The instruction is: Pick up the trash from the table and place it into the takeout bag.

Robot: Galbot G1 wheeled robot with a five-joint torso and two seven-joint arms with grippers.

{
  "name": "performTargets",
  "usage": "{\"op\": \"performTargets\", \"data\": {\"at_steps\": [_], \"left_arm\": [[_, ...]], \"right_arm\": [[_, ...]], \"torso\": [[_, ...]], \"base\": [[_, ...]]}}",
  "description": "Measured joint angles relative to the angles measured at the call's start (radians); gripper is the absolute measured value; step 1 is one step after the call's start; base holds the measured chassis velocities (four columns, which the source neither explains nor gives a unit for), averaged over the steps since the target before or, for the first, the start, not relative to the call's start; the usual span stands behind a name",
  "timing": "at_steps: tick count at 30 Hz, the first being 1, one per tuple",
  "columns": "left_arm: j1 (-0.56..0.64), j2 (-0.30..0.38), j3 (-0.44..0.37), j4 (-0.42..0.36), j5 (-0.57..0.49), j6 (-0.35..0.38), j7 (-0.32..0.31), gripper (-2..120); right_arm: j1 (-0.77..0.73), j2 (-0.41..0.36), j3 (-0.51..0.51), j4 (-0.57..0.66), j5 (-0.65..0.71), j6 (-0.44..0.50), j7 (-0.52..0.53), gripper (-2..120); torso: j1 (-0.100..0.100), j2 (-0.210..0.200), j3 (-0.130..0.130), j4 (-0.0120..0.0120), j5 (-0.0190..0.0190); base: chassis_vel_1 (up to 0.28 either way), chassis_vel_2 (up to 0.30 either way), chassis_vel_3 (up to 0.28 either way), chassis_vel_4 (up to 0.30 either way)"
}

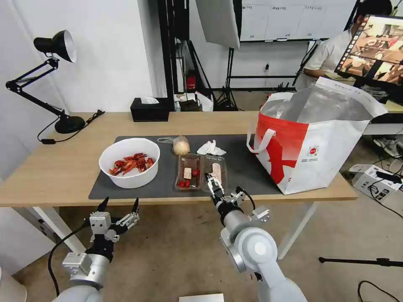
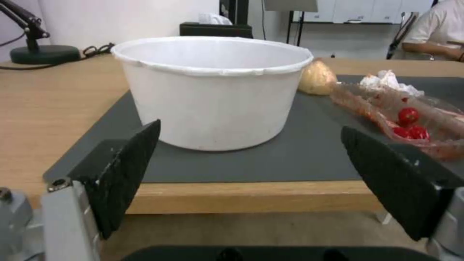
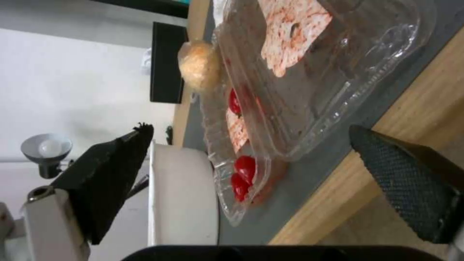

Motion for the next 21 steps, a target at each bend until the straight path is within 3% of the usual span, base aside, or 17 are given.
{"op": "performTargets", "data": {"at_steps": [21], "left_arm": [[0.006, -0.005, 0.000, 0.000, 0.001, 0.000, 0.001, 100]], "right_arm": [[0.023, 0.030, 0.000, -0.035, 0.004, -0.001, 0.007, 100]], "torso": [[0.000, 0.000, 0.000, -0.0001, -0.0001]], "base": [[0.000, 0.000, 0.000, 0.000]]}}
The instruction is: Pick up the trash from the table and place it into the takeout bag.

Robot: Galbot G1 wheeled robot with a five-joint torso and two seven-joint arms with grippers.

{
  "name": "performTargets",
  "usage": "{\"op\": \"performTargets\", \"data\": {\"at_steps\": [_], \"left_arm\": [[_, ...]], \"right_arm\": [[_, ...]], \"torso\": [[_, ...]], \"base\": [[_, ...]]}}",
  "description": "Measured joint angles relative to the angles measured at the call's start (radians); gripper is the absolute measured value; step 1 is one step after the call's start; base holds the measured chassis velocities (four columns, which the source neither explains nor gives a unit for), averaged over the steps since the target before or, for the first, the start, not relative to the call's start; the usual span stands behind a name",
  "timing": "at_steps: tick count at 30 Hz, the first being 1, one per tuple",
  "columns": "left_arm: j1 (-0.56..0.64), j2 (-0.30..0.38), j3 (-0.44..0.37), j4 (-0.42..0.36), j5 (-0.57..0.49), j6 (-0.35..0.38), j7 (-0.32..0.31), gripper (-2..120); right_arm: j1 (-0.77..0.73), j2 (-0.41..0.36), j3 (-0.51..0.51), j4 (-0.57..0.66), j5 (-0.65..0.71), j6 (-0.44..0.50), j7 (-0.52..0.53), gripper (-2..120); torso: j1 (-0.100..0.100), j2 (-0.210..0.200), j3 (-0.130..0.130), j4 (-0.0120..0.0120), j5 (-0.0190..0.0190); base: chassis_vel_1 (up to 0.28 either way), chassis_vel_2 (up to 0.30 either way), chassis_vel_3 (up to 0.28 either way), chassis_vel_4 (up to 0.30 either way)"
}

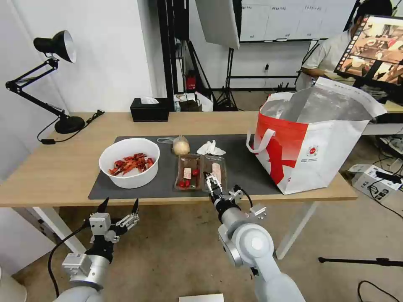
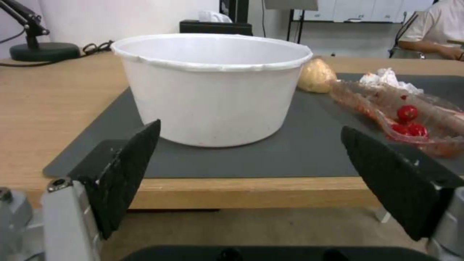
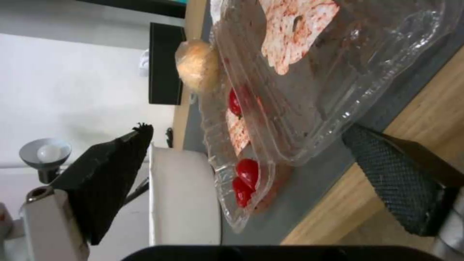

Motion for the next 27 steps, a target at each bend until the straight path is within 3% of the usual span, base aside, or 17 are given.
{"op": "performTargets", "data": {"at_steps": [27], "left_arm": [[0.016, -0.007, 0.001, -0.020, 0.004, -0.005, 0.000, 100]], "right_arm": [[0.026, -0.012, 0.002, 0.007, -0.101, 0.001, -0.011, 100]], "torso": [[0.000, 0.000, 0.000, 0.0001, 0.0001]], "base": [[0.000, 0.000, 0.000, 0.000]]}}
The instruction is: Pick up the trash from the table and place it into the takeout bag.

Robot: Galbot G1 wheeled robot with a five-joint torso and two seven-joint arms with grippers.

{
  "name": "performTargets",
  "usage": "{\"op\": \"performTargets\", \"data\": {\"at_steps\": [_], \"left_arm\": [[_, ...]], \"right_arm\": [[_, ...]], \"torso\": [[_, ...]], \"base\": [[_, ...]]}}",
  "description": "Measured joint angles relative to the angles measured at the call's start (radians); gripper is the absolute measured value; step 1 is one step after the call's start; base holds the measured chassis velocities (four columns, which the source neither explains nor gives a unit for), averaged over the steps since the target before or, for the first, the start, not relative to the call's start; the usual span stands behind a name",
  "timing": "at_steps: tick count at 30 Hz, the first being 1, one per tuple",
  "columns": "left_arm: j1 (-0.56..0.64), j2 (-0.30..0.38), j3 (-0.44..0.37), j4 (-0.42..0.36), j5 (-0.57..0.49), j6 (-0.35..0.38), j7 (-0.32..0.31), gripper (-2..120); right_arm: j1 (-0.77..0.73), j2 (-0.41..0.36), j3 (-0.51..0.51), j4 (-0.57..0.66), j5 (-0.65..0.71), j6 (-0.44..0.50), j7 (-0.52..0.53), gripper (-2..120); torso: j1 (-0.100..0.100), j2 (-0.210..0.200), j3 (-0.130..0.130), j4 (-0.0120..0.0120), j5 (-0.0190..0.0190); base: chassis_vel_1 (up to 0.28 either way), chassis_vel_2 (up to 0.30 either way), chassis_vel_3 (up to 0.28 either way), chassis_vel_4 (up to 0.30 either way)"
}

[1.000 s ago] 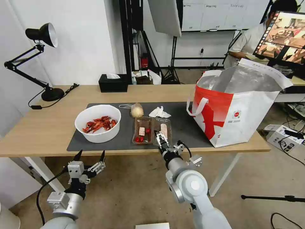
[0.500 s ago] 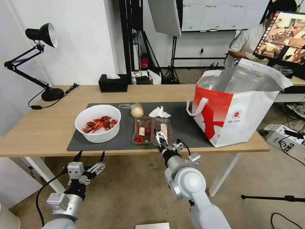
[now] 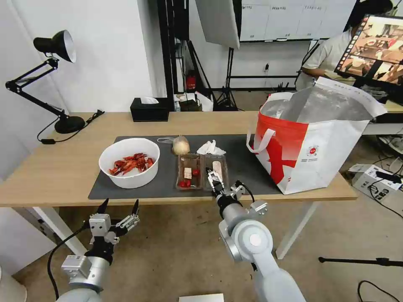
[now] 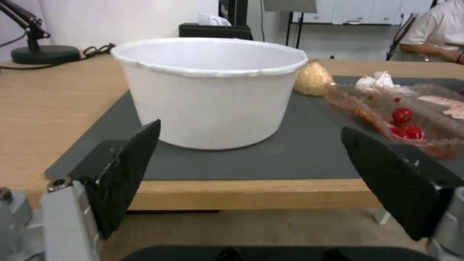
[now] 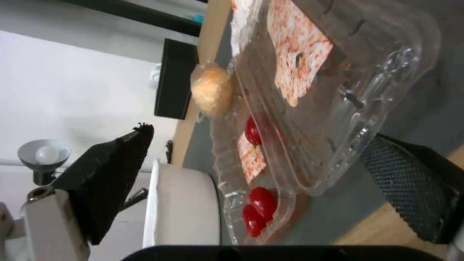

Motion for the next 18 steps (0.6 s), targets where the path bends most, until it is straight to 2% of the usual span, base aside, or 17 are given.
{"op": "performTargets", "data": {"at_steps": [18], "left_arm": [[0.006, -0.003, 0.001, -0.004, 0.002, -0.001, 0.000, 100]], "right_arm": [[0.058, -0.052, 0.011, 0.018, -0.036, -0.003, -0.036, 100]], "torso": [[0.000, 0.000, 0.000, 0.0000, 0.0000]], "base": [[0.000, 0.000, 0.000, 0.000]]}}
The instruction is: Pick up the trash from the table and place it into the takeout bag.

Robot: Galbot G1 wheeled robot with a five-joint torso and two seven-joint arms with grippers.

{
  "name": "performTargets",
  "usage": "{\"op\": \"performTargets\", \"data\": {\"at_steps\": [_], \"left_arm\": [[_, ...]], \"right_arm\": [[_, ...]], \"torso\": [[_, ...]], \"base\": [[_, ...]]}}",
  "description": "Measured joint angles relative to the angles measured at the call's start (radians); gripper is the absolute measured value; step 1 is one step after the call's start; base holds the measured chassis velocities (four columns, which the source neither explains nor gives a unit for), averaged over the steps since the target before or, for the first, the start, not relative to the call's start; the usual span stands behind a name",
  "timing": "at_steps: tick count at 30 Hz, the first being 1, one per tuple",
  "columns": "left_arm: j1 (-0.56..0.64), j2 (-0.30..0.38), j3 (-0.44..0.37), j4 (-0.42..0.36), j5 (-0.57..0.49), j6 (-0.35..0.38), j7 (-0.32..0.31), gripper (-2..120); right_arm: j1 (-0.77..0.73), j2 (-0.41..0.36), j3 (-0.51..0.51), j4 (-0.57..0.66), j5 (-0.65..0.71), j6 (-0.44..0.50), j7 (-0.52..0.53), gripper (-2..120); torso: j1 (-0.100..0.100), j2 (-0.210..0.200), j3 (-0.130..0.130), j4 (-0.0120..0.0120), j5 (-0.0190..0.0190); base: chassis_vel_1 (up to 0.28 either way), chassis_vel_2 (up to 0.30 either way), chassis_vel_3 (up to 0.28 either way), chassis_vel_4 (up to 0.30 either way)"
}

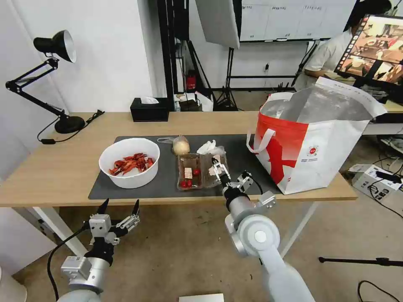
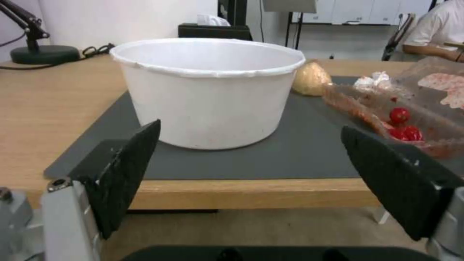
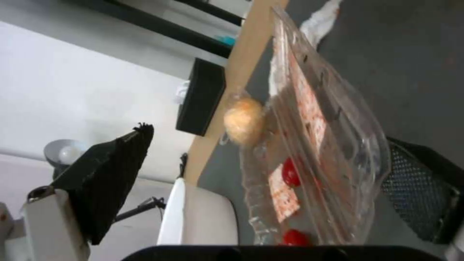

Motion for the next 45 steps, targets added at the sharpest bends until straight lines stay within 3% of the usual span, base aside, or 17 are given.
{"op": "performTargets", "data": {"at_steps": [14, 24, 32, 38, 42, 44, 45], "left_arm": [[0.006, -0.001, -0.009, -0.004, 0.000, -0.004, 0.000, 100], [0.010, 0.002, -0.030, -0.001, -0.006, -0.007, 0.000, 100], [0.011, 0.005, -0.032, 0.000, -0.010, -0.009, -0.001, 100], [0.012, 0.009, -0.033, 0.002, -0.015, -0.010, -0.001, 100], [0.016, 0.009, -0.033, 0.002, -0.018, -0.015, -0.002, 100], [0.020, 0.008, -0.033, 0.002, -0.025, -0.017, -0.002, 100], [0.020, 0.008, -0.033, 0.002, -0.025, -0.017, -0.002, 100]], "right_arm": [[0.097, -0.008, -0.048, -0.041, 0.046, -0.071, -0.023, 100], [0.233, 0.076, -0.142, -0.200, 0.084, -0.170, 0.076, 100], [0.268, 0.076, -0.153, -0.231, 0.111, -0.172, 0.103, 100], [0.293, 0.048, -0.140, -0.227, 0.113, -0.167, 0.063, 100], [0.358, -0.018, -0.156, -0.243, -0.013, -0.215, 0.005, 99], [0.425, -0.101, -0.210, -0.289, -0.197, -0.247, -0.101, 91], [0.425, -0.101, -0.210, -0.289, -0.197, -0.247, -0.101, 91]], "torso": [[0.000, 0.000, 0.000, 0.0000, -0.0001], [0.000, 0.000, 0.000, 0.0002, -0.0002], [0.000, 0.000, 0.000, 0.0000, -0.0001], [0.000, 0.000, 0.000, 0.0000, 0.0000], [0.000, 0.000, 0.000, 0.0000, 0.0000], [0.000, 0.000, 0.000, 0.0000, 0.0000], [0.000, 0.000, 0.000, 0.0000, 0.0000]], "base": [[0.000, 0.000, 0.000, 0.000], [0.000, 0.000, 0.000, 0.000], [0.000, 0.000, 0.000, 0.000], [0.000, 0.000, 0.000, 0.000], [0.000, 0.000, 0.000, 0.000], [0.000, 0.000, 0.000, 0.000], [0.000, 0.000, 0.000, 0.000]]}}
